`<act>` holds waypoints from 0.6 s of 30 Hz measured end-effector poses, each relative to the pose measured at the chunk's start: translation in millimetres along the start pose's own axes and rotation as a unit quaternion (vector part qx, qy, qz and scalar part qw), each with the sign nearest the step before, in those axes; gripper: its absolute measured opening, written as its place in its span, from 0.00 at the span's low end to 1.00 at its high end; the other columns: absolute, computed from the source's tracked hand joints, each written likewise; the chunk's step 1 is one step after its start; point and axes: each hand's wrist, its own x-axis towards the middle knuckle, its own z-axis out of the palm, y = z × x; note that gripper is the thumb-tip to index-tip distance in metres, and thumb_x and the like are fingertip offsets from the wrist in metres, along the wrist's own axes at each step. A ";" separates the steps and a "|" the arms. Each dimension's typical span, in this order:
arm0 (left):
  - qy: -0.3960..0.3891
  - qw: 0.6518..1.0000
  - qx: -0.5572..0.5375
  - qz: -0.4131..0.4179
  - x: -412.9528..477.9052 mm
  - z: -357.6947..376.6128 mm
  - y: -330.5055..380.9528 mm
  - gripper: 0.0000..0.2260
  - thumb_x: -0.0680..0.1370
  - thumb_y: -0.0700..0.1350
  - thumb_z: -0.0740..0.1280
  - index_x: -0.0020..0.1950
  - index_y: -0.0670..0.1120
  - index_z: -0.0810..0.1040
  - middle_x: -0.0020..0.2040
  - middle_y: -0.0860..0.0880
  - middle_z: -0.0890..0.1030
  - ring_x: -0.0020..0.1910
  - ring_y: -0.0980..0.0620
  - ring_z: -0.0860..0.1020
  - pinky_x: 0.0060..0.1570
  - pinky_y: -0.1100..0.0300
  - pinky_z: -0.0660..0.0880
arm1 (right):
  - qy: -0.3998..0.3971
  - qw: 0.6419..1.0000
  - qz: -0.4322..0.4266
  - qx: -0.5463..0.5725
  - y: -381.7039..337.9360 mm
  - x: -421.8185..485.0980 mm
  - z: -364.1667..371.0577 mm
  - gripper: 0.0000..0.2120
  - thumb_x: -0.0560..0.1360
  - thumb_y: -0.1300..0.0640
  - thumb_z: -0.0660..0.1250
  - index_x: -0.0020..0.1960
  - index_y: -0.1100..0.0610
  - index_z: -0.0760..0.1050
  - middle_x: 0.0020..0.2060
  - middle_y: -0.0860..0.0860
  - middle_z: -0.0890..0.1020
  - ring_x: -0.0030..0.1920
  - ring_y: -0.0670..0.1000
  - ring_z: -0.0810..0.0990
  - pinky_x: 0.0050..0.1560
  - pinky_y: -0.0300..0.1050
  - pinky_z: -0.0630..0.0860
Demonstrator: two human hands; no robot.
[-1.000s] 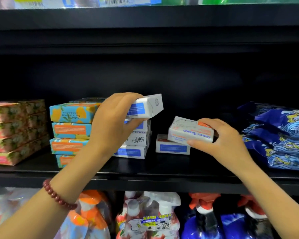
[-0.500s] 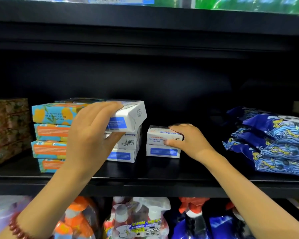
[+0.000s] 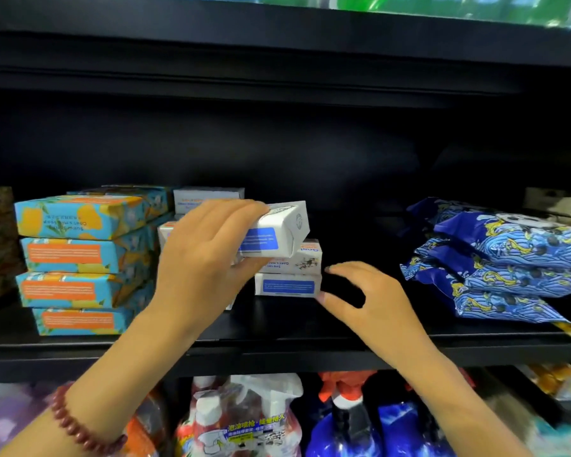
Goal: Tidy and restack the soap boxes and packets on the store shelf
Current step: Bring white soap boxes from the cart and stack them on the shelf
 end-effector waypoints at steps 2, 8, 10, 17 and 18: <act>-0.008 1.000 -0.006 0.013 7.5 11.6 10.4 0.18 0.71 0.46 0.70 0.56 0.36 0.79 0.53 0.41 0.82 0.52 0.45 0.77 0.50 0.54 0.72 | -0.062 0.998 0.015 -0.011 1.8 -13.9 -3.5 0.21 0.69 0.41 0.68 0.59 0.47 0.77 0.48 0.32 0.73 0.53 0.33 0.72 0.53 0.22 0.63; -0.081 0.997 0.011 0.012 26.2 44.4 26.1 0.21 0.64 0.42 0.79 0.54 0.38 0.80 0.49 0.43 0.83 0.48 0.41 0.81 0.45 0.52 0.76 | -0.131 0.990 0.026 -0.041 11.7 -35.2 -12.3 0.23 0.69 0.35 0.64 0.61 0.42 0.75 0.59 0.33 0.74 0.60 0.32 0.68 0.59 0.26 0.63; -0.112 0.993 0.029 -0.013 32.1 53.6 24.5 0.21 0.68 0.46 0.77 0.57 0.40 0.78 0.50 0.45 0.82 0.48 0.43 0.80 0.44 0.53 0.75 | -0.145 0.988 0.016 -0.054 12.7 -37.7 -13.6 0.24 0.70 0.34 0.62 0.63 0.41 0.72 0.62 0.32 0.71 0.62 0.31 0.65 0.61 0.26 0.60; -0.215 0.970 0.089 -0.065 23.9 76.2 14.0 0.27 0.74 0.62 0.64 0.69 0.49 0.69 0.64 0.51 0.75 0.62 0.50 0.71 0.56 0.57 0.68 | -0.162 0.984 -0.005 -0.077 11.8 -39.7 -15.2 0.26 0.71 0.33 0.60 0.67 0.40 0.68 0.66 0.33 0.68 0.66 0.32 0.61 0.65 0.30 0.58; -0.219 0.969 0.088 -0.067 23.1 75.9 13.3 0.28 0.75 0.62 0.63 0.70 0.49 0.68 0.65 0.52 0.74 0.64 0.51 0.70 0.58 0.58 0.68 | -0.162 0.983 -0.008 -0.080 11.5 -40.2 -15.4 0.26 0.71 0.33 0.59 0.67 0.40 0.68 0.66 0.33 0.68 0.66 0.32 0.61 0.65 0.30 0.58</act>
